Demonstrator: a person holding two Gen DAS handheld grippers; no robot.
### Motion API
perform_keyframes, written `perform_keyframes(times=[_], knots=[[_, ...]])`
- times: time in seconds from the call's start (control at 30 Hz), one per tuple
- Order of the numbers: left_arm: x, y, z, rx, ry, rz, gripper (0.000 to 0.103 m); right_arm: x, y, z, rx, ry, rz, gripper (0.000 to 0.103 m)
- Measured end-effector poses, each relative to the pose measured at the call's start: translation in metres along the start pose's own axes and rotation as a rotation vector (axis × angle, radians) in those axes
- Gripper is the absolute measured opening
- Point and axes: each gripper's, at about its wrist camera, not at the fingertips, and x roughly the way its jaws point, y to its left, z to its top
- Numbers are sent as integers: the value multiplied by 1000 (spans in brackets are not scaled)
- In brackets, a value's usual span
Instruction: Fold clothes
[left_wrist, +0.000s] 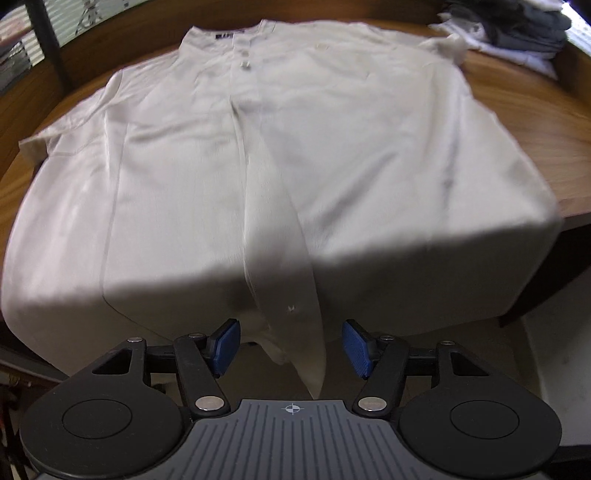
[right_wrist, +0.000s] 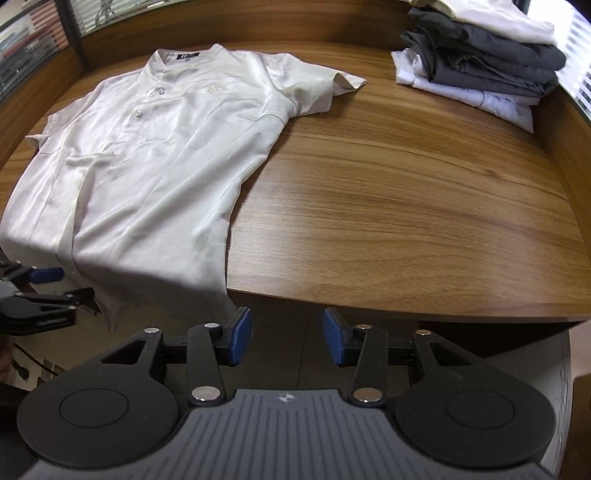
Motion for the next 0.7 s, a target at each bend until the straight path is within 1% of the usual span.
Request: perform_keyframes(times=[0.1, 0.17, 0.2, 0.23, 0.27, 0.3, 0.33, 0.47, 0.63, 0.7], knots=[[11, 0, -5, -29, 13, 9, 63, -1, 1, -7, -15, 12, -12, 49], [14, 1, -9, -39, 10, 12, 60, -2, 1, -12, -24, 16, -20, 49], [15, 1, -10, -43, 8, 14, 48, -3, 0, -13, -23, 18, -22, 49], [14, 2, -11, -46, 10, 6, 32, -3, -1, -15, -21, 19, -22, 49], [13, 3, -12, -49, 11, -2, 24, -2, -2, -16, -18, 21, -21, 49], [9, 5, -13, -52, 6, -19, 9, -1, -3, -17, -17, 23, -20, 49], [3, 7, -14, -58, -8, -36, 3, 0, -3, -18, -19, 25, -18, 49], [-30, 22, -12, -81, -56, -131, 2, 8, -1, -19, -26, 24, -2, 49], [-85, 45, 3, -104, -121, -254, 2, 19, 6, -19, -34, 12, 45, 49], [-102, 52, 10, -101, -139, -273, 2, 25, 9, -18, -43, 7, 65, 49]])
